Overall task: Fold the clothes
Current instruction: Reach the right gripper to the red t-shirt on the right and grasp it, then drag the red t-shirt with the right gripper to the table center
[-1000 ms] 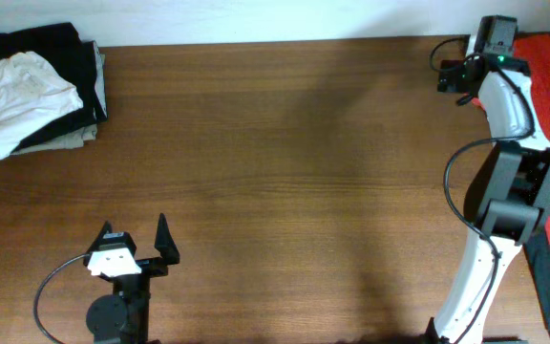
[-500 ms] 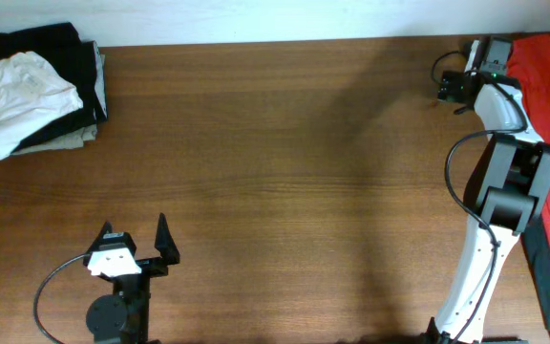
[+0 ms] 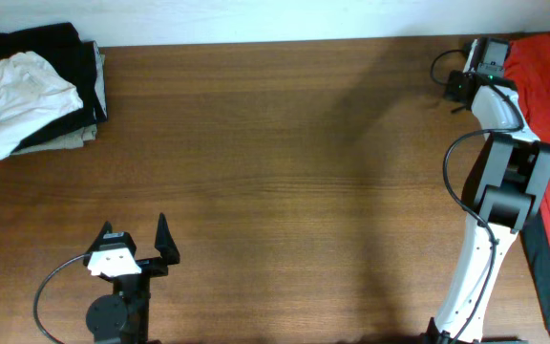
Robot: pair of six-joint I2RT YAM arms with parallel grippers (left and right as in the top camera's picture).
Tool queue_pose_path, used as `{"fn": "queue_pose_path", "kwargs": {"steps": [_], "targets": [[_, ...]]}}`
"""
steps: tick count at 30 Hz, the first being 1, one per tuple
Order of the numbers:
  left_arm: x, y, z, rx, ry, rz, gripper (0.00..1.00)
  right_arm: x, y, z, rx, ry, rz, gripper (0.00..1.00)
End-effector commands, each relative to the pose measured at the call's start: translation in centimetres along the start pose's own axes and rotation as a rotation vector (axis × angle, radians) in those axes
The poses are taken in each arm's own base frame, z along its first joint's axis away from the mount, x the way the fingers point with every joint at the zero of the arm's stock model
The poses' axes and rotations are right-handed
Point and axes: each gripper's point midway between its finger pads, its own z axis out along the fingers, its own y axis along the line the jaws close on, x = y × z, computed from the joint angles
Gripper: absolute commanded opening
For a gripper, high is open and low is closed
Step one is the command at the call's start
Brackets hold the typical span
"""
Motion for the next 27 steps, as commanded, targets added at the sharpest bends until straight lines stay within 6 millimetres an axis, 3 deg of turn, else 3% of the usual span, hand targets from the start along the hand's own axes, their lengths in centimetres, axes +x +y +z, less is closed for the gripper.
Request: {"fn": "queue_pose_path", "kwargs": {"steps": [1, 3, 5, 7, 10, 12, 14, 16, 18, 20, 21, 23, 24, 25, 26, 27], "targets": [[0.2, 0.0, 0.0, 0.0, 0.001, 0.016, 0.99, 1.1, -0.4, 0.9, 0.01, 0.047, 0.017, 0.04], [0.2, 0.0, 0.0, 0.0, 0.001, 0.016, 0.99, -0.8, -0.6, -0.5, 0.01, 0.035, 0.044, 0.04], [0.2, 0.0, 0.0, 0.0, 0.001, 0.016, 0.99, -4.3, -0.9, -3.7, 0.01, -0.007, 0.093, 0.04], [0.2, 0.0, 0.0, 0.0, 0.001, 0.016, 0.99, -9.1, -1.1, -9.0, 0.002, -0.083, 0.124, 0.04], [0.2, 0.0, 0.0, 0.0, 0.001, 0.016, 0.99, -13.8, -0.6, -16.3, -0.017, -0.181, 0.118, 0.04], [0.2, 0.0, 0.0, 0.0, 0.001, 0.016, 0.99, -17.4, 0.5, -23.9, -0.046, -0.294, 0.11, 0.04], [0.2, 0.0, 0.0, 0.0, 0.001, 0.016, 0.99, -19.8, 2.2, -31.6, -0.089, -0.416, 0.096, 0.04], [0.2, 0.0, 0.0, 0.0, 0.001, 0.016, 0.99, -21.2, 6.5, -41.8, -0.203, -0.582, 0.055, 0.04], [0.2, 0.0, 0.0, 0.0, 0.001, 0.016, 0.99, -20.6, 12.3, -47.9, -0.34, -0.658, -0.012, 0.04], [0.2, 0.0, 0.0, 0.0, 0.001, 0.016, 0.99, -18.9, 18.9, -52.6, -0.481, -0.704, -0.09, 0.04], [0.2, 0.0, 0.0, 0.0, 0.001, 0.016, 0.99, -16.7, 24.5, -55.6, -0.618, -0.71, -0.16, 0.04], [0.2, 0.0, 0.0, 0.0, 0.001, 0.016, 0.99, -12.2, 32.2, -58.5, -0.771, -0.665, -0.268, 0.04], [0.2, 0.0, 0.0, 0.0, 0.001, 0.016, 0.99, -10.1, 34.9, -59.1, -0.814, -0.633, -0.312, 0.04], [0.2, 0.0, 0.0, 0.0, 0.001, 0.016, 0.99, -6.1, 39.5, -59.3, -0.874, -0.562, -0.396, 0.04], [0.2, 0.0, 0.0, 0.0, 0.001, 0.016, 0.99, -3.8, 41.7, -59.1, -0.895, -0.518, -0.441, 0.04], [0.2, 0.0, 0.0, 0.0, 0.001, 0.016, 0.99, -1.6, 43.6, -58.6, -0.908, -0.475, -0.483, 0.1]]}}
